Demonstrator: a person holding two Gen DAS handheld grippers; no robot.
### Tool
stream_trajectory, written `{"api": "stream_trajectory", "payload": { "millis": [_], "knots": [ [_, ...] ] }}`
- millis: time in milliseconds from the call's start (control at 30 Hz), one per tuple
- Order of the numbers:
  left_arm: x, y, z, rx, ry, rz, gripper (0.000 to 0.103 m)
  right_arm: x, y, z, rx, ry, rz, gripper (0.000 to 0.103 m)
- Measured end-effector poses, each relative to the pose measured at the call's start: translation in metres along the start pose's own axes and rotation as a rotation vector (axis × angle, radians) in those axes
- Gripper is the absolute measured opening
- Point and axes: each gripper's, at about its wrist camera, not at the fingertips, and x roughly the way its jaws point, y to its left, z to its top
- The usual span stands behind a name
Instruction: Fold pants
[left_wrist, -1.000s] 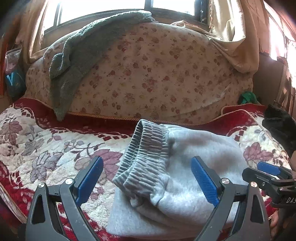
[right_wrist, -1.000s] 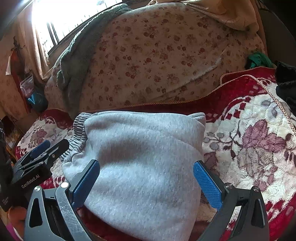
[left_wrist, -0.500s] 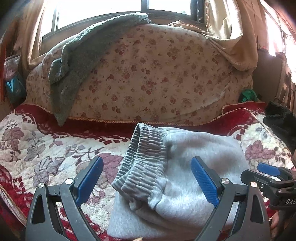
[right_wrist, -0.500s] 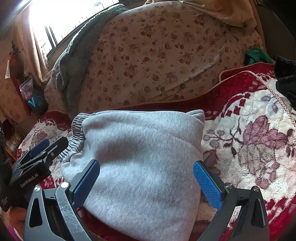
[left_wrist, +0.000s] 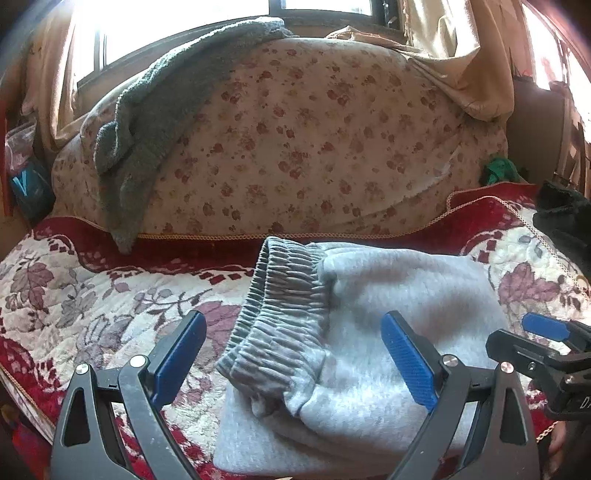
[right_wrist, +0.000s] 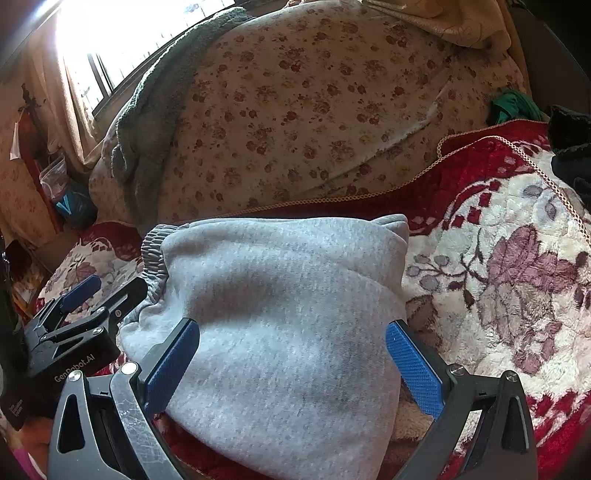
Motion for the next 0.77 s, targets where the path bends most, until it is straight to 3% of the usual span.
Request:
{"api": "stream_trajectory", "payload": {
  "millis": [767],
  "knots": [
    [-0.003,-0.016,0.001,0.057,-0.038,-0.044,0.095,0.000,-0.006,0.000,0.006,0.007,-0.011,0.103]
  ]
}}
